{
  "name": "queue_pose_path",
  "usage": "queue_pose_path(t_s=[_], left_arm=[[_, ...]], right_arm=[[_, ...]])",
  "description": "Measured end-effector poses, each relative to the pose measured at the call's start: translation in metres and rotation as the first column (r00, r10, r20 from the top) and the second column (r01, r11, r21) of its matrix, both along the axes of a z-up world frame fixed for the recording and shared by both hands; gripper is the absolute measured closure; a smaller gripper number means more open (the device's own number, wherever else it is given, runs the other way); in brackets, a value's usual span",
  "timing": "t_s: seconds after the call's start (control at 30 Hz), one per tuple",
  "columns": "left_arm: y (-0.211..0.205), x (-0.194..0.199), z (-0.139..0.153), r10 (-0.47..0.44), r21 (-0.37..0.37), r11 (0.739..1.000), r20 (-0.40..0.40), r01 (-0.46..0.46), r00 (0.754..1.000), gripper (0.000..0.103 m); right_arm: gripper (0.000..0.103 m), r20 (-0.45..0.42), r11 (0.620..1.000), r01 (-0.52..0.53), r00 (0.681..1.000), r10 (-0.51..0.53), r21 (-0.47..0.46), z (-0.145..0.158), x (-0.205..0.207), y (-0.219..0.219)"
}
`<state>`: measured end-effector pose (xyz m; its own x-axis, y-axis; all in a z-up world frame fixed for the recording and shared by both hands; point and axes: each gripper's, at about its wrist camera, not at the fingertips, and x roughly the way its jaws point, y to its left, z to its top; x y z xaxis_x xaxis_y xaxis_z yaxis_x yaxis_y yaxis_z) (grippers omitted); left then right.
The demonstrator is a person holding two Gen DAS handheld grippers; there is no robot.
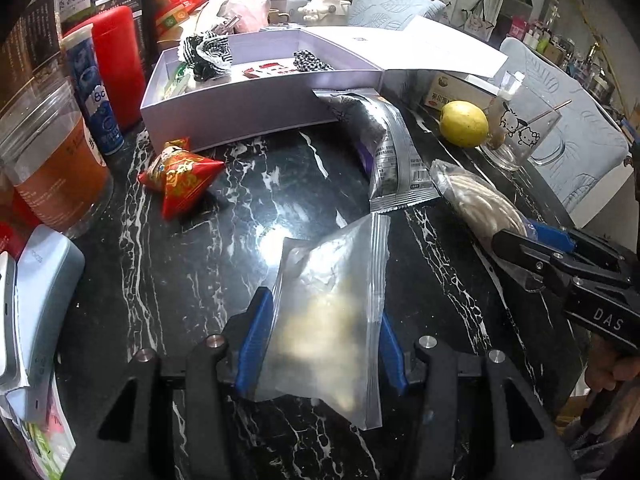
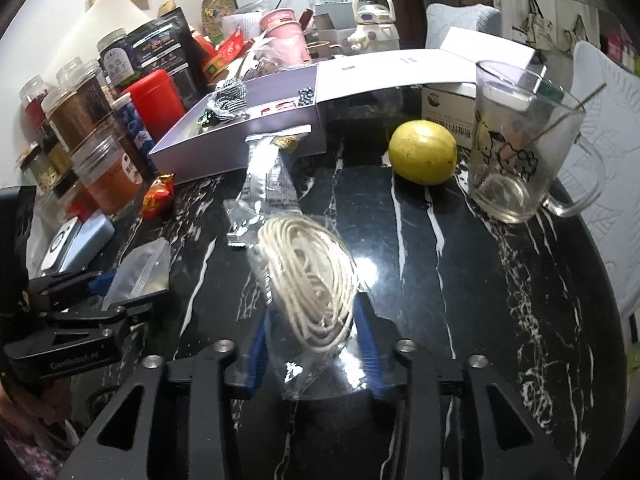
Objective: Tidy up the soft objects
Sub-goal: 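Carry the zip bag and cord bag with both grippers toward the white box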
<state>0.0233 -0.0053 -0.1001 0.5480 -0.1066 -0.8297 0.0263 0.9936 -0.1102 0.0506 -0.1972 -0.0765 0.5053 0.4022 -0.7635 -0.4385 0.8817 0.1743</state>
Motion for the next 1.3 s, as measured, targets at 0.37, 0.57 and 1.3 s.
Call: queue_pose_path(t_s=[0.37, 0.57, 1.3], left_arm=[[0.01, 0.001, 0.001, 0.012, -0.061, 0.998, 0.001, -0.012, 1.0, 0.053], [0.021, 0.001, -0.002, 0.071, -0.069, 0.995, 0.016, -0.07, 0.997, 0.053], [0.03, -0.011, 0.025, 0.099, -0.118, 0.989, 0.075, -0.089, 0.992, 0.065]], right_arm=[[0.041, -0.035, 0.999, -0.027, 0.999, 0.026, -0.021, -0.008, 0.019, 0.013], [0.077, -0.052, 0.999, -0.014, 0.999, 0.016, 0.041, -0.013, 0.02, 0.006], [0.083, -0.005, 0.988, -0.065, 0.998, 0.067, 0.143, 0.013, -0.013, 0.012]])
